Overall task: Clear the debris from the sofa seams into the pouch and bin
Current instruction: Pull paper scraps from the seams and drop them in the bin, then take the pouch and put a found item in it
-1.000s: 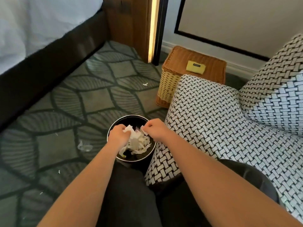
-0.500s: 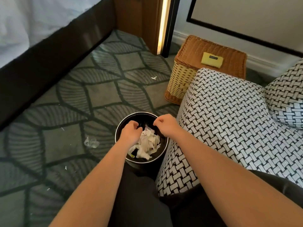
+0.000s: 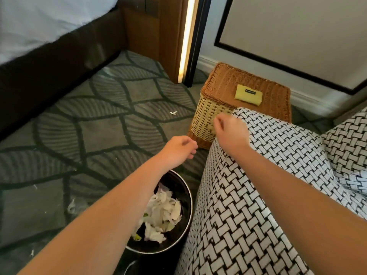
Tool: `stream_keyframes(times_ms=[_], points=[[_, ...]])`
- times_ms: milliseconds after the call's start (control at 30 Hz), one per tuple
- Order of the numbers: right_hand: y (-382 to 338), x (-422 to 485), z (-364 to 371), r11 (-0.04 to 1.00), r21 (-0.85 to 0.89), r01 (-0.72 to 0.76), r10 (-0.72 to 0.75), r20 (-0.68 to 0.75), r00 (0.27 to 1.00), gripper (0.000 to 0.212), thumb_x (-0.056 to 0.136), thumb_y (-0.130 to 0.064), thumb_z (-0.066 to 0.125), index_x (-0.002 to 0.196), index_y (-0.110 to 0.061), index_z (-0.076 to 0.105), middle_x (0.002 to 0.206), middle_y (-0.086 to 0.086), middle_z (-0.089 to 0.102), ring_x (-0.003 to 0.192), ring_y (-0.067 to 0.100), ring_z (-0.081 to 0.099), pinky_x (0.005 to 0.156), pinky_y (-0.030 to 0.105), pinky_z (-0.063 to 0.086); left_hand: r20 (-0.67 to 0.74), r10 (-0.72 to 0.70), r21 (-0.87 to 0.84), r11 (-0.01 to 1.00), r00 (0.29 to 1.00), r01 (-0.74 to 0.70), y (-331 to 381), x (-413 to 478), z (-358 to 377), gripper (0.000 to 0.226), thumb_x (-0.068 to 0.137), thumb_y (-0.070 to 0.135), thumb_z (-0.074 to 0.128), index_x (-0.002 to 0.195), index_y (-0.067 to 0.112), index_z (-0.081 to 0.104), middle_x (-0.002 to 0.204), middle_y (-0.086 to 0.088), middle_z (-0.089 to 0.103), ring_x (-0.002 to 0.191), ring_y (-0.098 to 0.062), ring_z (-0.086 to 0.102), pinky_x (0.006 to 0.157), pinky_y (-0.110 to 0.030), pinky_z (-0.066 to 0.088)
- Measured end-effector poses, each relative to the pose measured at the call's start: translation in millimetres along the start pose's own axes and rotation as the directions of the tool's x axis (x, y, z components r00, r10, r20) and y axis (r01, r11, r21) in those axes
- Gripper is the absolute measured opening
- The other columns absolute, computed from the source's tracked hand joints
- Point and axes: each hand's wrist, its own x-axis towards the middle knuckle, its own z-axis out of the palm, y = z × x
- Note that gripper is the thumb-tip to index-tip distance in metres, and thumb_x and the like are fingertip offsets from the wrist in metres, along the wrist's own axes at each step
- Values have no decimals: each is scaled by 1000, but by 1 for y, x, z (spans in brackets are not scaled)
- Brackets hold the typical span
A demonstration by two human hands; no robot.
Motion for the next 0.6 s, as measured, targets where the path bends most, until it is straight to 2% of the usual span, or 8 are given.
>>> stream_keyframes(times_ms=[133,233,300,333,400,500,600], points=[[28,50,0,987,-144,-78,62,-114,992,27,97,-27,38,90,-15,61,76,7,65,66,28,60,55,29,46,39,37,-7,999,999,-37,29,48,10,18,94,23,48,100,13,63,90,3,64,73,-3,59,45,-7,41],[50,76,1,964,-191,-188,165,-128,978,28,96,-28,38,88,-17,62,75,7,63,68,29,59,56,28,43,65,71,49,996,995,-75,52,77,19,21,92,23,49,96,11,65,88,3,65,81,-10,61,61,-19,46],[66,91,2,953,-140,-270,263,-72,962,28,95,-28,39,84,-16,62,70,5,60,65,28,57,54,27,42,62,104,66,992,993,-108,64,93,27,25,91,23,48,94,6,65,86,-4,62,82,-16,58,77,-31,47],[78,99,1,944,-92,-316,314,-40,949,28,95,-27,40,82,-16,62,68,4,59,64,26,58,53,27,43,55,116,61,991,992,-119,72,104,32,25,91,23,47,94,6,65,86,-5,59,82,-18,56,79,-34,46],[98,109,0,917,29,-399,399,-1,917,26,93,-27,44,80,-16,63,68,3,60,64,23,58,54,29,47,25,127,43,991,992,-128,81,119,42,24,91,23,48,94,8,66,83,-1,59,78,-15,54,74,-32,43],[128,125,1,846,185,-500,509,-7,860,22,90,-24,50,73,-17,62,67,-2,57,63,17,55,54,23,39,-32,121,-16,992,992,-122,95,144,62,21,92,23,48,97,13,66,81,13,56,76,-2,50,73,-27,40],[155,143,8,762,284,-582,594,51,803,13,88,-25,53,81,-19,61,79,-1,59,78,18,54,66,27,41,-82,121,-69,989,989,-127,107,167,83,20,93,20,48,101,13,65,85,12,57,78,-2,51,71,-19,44]])
